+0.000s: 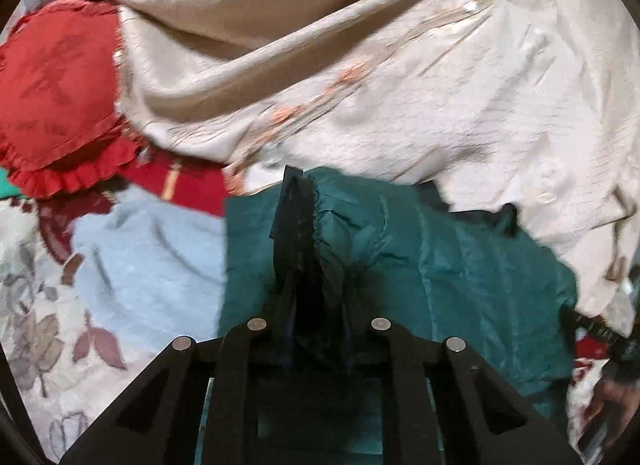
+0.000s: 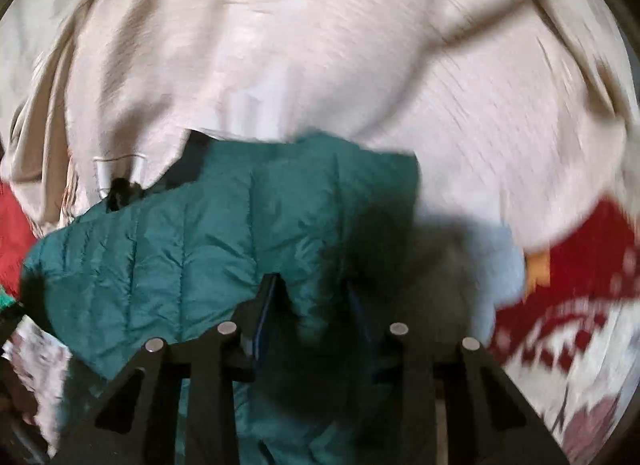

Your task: Fold large clothes

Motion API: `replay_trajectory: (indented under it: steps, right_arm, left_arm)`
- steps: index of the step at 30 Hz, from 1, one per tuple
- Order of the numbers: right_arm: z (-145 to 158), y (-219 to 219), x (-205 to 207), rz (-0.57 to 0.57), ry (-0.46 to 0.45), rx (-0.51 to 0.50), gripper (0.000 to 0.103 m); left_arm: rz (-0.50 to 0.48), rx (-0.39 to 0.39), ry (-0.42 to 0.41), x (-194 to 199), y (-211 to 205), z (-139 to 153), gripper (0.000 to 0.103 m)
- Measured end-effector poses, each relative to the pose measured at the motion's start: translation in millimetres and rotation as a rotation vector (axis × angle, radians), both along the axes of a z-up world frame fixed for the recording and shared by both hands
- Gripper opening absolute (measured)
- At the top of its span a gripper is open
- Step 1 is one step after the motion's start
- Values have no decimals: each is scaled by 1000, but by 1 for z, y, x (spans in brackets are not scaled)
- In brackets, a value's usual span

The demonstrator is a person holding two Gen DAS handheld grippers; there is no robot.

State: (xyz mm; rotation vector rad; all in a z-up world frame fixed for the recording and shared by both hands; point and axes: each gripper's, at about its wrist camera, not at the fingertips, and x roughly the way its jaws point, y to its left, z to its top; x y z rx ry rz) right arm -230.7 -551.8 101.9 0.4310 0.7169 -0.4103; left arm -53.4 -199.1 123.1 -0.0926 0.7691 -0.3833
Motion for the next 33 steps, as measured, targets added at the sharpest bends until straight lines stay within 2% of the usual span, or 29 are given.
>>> replay_trajectory:
  steps: [3, 7, 9, 10, 15, 18, 21, 24, 28, 29, 33]
  right_arm:
    - [-7, 8, 23, 6, 48, -61, 37]
    - [-15, 8, 17, 6, 47, -39, 43]
    - [-11, 5, 7, 11, 63, -13, 61]
    - [-9, 5, 2, 10, 64, -2, 63]
    - [13, 18, -28, 35, 13, -2, 67]
    - [19, 33, -38, 89, -8, 1, 67]
    - [9, 51, -28, 150, 35, 7, 67]
    - [-10, 63, -14, 182, 94, -14, 66]
    - [-27, 70, 17, 185, 120, -43, 68]
    - [-29, 70, 22, 181, 123, -52, 68]
    - [-28, 71, 43, 160, 109, -62, 70]
  left_arm:
    - [-5, 18, 94, 6, 3, -30, 0]
    - [-9, 9, 101, 2, 5, -35, 2]
    - [-14, 10, 112, 1, 6, -30, 6]
    - [-16, 18, 109, -1, 7, -27, 10]
    - [10, 52, 16, -18, 16, -7, 27]
    - [-1, 70, -33, -28, 12, -1, 29]
    - [-27, 121, -73, -38, 0, -5, 30]
    - [-48, 188, -60, -40, -12, -20, 29]
    - [-57, 275, -34, -34, -24, -43, 29]
    - [-58, 283, -17, -29, -25, -49, 29]
    - [-39, 235, 1, -16, -22, -53, 29]
